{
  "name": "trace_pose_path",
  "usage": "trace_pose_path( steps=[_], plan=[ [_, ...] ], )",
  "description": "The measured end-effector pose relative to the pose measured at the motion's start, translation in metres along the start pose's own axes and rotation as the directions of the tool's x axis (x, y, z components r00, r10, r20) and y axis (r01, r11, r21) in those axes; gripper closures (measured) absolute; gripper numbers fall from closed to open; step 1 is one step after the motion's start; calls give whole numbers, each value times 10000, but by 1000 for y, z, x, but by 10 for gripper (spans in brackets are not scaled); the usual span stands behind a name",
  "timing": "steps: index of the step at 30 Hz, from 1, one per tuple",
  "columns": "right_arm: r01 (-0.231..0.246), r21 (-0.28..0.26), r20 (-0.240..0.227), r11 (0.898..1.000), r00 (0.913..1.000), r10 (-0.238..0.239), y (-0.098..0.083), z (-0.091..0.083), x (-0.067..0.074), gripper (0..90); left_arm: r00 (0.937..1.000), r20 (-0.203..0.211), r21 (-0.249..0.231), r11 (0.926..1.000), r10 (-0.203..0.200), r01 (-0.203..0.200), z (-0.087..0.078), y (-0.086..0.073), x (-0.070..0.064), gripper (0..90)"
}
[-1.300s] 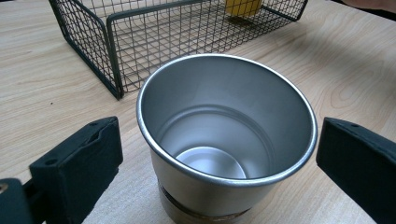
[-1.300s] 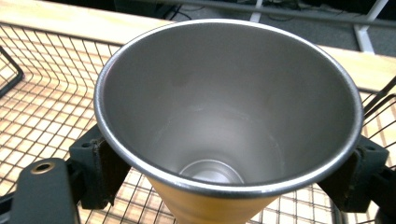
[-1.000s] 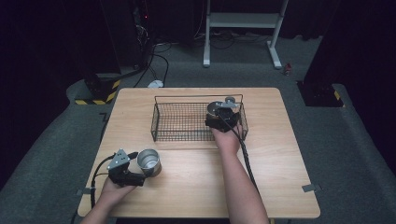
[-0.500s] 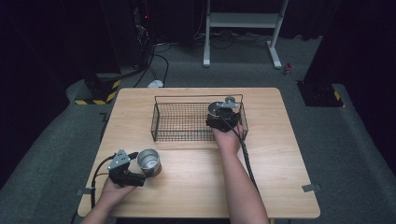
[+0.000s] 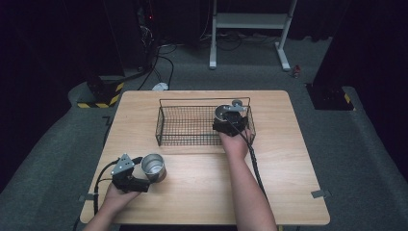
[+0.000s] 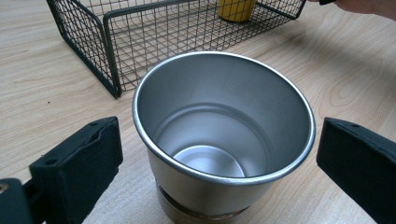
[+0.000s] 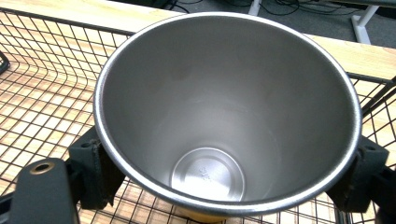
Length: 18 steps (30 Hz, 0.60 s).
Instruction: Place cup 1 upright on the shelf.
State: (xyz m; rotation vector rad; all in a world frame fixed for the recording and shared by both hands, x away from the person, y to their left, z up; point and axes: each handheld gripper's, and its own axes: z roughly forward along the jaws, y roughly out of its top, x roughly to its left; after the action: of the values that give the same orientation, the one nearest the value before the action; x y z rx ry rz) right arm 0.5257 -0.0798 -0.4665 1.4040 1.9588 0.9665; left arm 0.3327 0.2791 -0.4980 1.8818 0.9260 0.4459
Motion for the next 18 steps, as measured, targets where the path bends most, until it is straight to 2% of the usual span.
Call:
trace_pose_path(
  steps=[16, 18],
  plan=[
    [-43, -92, -64, 9999, 10000, 43, -4, -2, -3, 147, 10000, -4, 19, 10000, 57, -57, 0, 0, -1, 10],
    [-85, -78, -82, 9999, 9999, 85, -4, -2, -3, 145, 10000, 7, 3, 10000, -26, 26, 1, 0, -1, 10]
  ],
)
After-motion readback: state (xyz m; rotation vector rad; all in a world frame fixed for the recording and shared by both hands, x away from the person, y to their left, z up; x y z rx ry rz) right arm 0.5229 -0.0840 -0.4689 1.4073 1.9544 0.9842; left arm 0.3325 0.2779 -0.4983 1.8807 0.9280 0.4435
